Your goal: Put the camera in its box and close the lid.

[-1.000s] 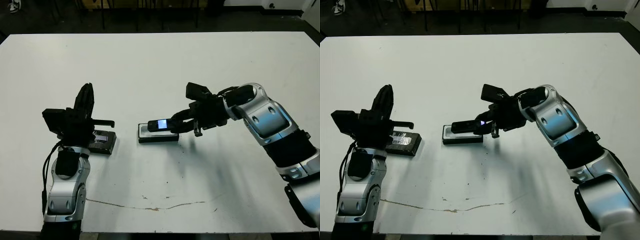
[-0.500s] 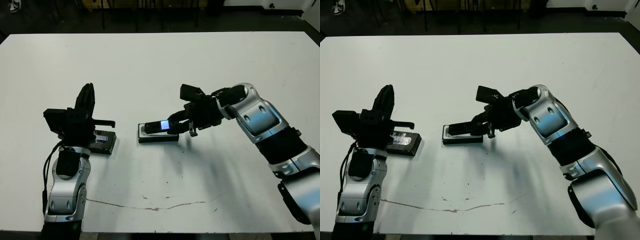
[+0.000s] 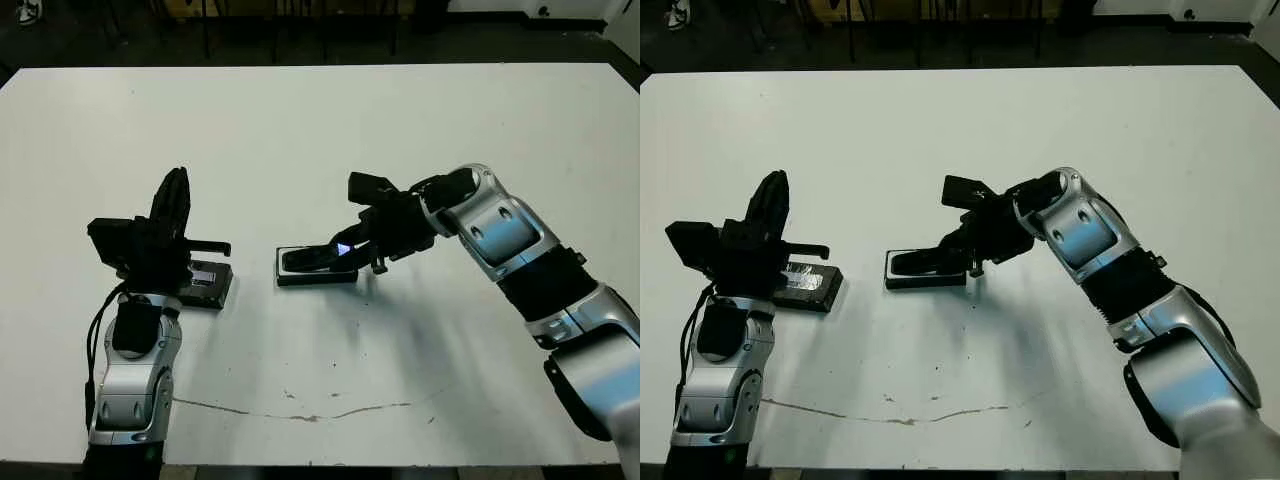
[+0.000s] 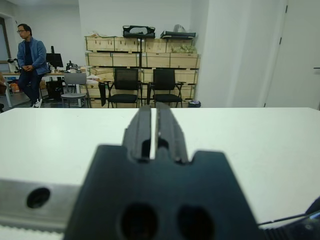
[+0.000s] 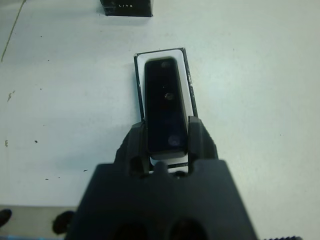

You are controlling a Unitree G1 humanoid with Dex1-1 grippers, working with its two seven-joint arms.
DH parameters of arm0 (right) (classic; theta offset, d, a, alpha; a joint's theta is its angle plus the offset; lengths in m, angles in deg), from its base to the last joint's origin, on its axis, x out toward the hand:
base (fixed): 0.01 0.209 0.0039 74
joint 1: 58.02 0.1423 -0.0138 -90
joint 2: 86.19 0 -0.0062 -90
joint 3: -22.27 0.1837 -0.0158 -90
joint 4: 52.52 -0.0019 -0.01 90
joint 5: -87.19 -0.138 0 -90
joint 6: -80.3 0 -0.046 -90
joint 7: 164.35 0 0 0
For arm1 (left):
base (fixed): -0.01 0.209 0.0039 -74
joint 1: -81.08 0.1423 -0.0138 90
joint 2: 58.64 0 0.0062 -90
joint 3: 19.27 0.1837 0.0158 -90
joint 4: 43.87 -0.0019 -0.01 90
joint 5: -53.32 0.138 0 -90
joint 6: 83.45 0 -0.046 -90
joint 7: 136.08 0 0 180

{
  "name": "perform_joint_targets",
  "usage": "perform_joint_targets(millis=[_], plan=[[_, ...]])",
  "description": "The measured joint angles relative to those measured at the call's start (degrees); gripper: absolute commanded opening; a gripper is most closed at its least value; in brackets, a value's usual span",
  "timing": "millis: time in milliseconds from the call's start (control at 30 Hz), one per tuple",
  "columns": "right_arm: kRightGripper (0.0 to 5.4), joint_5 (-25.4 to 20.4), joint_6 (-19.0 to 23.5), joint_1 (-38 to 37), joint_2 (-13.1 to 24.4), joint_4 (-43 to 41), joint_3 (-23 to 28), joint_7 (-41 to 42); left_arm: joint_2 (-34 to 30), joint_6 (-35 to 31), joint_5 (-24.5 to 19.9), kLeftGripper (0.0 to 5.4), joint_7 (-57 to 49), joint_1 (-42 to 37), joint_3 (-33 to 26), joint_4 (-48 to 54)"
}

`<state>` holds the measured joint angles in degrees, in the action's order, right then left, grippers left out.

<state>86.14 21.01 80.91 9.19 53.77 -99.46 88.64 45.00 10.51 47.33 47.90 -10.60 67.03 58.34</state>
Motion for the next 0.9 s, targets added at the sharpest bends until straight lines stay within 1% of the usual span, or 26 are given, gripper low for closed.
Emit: perform_joint_targets(millis=[167,300,367,500,600,700,900], plan=[[0.6,0.4,0.2,0.1,-1.0,1.0,0.1,0.0,0.0,0.0,0.0,0.0,0.0,0.0,0.0,0.0],[0.6,1.1,-1.3,0.0,-1.2,1.2,0.2,-0.6,0.0,0.0,0.0,0.0,0.0,0.0,0.0,0.0],[0.99,1.7,-3.1,0.0,-1.1,0.9,0.2,-0.6,0.0,0.0,0.0,0.0,0.0,0.0,0.0,0.0],[1.7,1.7,-14.1,0.2,-0.8,1.6,1.3,0.3,0.0,0.0,-0.1,0.0,0.0,0.0,0.0,0.0],[2.23,1.3,-19.3,0.5,-0.8,4.3,3.3,1.8,0.0,0.0,-0.1,0.0,0.0,0.0,-0.1,0.0],[2.76,0.2,-21.5,1.1,-0.6,6.4,5.2,3.4,0.0,0.0,0.0,0.0,0.0,0.0,-0.1,0.0],[3.81,-3.2,-21.6,3.1,1.3,8.3,10.0,7.0,0.0,0.0,0.1,0.0,0.0,0.0,0.0,0.0]])
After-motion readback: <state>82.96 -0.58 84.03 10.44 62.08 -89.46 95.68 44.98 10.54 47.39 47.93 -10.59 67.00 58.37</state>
